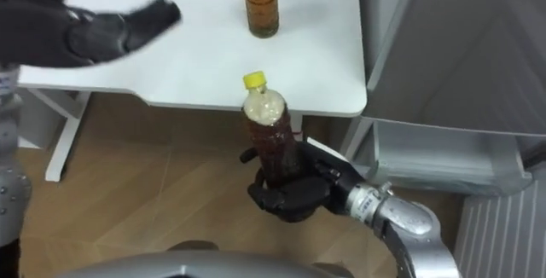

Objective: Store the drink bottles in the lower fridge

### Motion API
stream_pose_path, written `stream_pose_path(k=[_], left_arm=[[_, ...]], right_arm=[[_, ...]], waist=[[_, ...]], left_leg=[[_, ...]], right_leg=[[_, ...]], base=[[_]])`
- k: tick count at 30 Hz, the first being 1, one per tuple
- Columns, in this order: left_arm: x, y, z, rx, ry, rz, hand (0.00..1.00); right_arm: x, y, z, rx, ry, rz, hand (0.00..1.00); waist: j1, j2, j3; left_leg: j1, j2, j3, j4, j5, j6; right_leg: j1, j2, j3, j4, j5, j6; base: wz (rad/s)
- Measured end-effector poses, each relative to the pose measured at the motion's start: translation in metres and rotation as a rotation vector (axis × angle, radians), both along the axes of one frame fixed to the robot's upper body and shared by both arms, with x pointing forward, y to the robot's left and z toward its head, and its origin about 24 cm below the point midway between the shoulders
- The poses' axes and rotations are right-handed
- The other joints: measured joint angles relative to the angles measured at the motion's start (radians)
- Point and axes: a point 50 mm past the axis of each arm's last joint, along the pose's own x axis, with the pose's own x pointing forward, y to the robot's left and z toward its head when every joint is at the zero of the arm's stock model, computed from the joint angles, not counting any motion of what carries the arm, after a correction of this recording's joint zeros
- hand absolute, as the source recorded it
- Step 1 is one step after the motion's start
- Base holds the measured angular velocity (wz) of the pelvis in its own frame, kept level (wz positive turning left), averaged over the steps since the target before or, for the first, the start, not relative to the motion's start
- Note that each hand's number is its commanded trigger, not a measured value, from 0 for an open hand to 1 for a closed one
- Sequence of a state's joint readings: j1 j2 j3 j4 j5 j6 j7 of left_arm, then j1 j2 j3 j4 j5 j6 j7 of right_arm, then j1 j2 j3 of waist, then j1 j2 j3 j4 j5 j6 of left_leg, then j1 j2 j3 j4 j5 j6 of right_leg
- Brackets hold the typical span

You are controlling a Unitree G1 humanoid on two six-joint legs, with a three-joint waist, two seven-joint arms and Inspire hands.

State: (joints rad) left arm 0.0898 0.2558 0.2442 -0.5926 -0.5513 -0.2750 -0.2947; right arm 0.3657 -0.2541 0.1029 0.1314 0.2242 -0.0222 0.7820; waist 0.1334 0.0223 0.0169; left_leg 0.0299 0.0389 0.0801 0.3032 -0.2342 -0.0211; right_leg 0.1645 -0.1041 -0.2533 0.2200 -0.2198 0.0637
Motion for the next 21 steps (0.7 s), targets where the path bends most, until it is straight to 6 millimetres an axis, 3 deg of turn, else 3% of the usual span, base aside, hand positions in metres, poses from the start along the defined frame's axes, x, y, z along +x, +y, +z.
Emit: stream_pose_path(k=[5, 9, 13, 16, 18, 21], left_arm=[[-0.013, 0.021, 0.014, 0.012, -0.103, 0.329, 0.0], [-0.027, 0.044, 0.019, -0.067, -0.17, 0.584, 0.0], [-0.045, 0.068, 0.018, -0.15, -0.214, 0.841, 0.0], [-0.056, 0.086, 0.006, -0.216, -0.203, 1.036, 0.0], [-0.057, 0.108, -0.016, -0.282, -0.117, 1.194, 0.0], [-0.061, 0.131, -0.052, -0.419, 0.054, 1.333, 0.0]], right_arm=[[-0.006, -0.005, -0.002, -0.039, 0.007, -0.002, 1.0], [-0.025, -0.009, -0.008, -0.038, 0.061, -0.033, 1.0], [-0.039, -0.018, -0.012, -0.062, 0.105, -0.071, 1.0], [-0.039, -0.02, -0.012, -0.069, 0.106, -0.088, 1.0], [-0.036, -0.02, -0.009, -0.077, 0.092, -0.108, 1.0], [-0.031, -0.017, -0.004, -0.08, 0.07, -0.14, 1.0]], waist=[[0.032, 0.008, -0.0019], [0.057, 0.018, -0.0118], [0.083, 0.024, -0.0132], [0.098, 0.022, -0.0129], [0.116, 0.022, -0.0104], [0.119, 0.015, -0.0161]], left_leg=[[-0.004, -0.003, -0.015, 0.002, 0.0, 0.0], [0.002, -0.011, -0.037, 0.002, 0.001, -0.001], [0.024, -0.015, -0.041, -0.005, 0.005, -0.001], [0.039, -0.016, -0.047, -0.013, 0.006, -0.004], [0.05, -0.017, -0.05, -0.025, 0.008, -0.005], [0.04, -0.024, -0.06, -0.03, 0.017, -0.005]], right_leg=[[0.013, 0.0, -0.024, -0.005, 0.0, 0.0], [0.032, -0.001, -0.047, -0.029, 0.0, 0.0], [0.051, -0.003, -0.054, -0.035, -0.001, 0.002], [0.065, -0.003, -0.061, -0.038, -0.001, 0.002], [0.074, -0.003, -0.062, -0.037, -0.005, 0.005], [0.076, -0.005, -0.077, -0.055, -0.007, 0.004]], base=[[0.09], [0.16], [0.03], [0.05], [0.02], [0.09]])
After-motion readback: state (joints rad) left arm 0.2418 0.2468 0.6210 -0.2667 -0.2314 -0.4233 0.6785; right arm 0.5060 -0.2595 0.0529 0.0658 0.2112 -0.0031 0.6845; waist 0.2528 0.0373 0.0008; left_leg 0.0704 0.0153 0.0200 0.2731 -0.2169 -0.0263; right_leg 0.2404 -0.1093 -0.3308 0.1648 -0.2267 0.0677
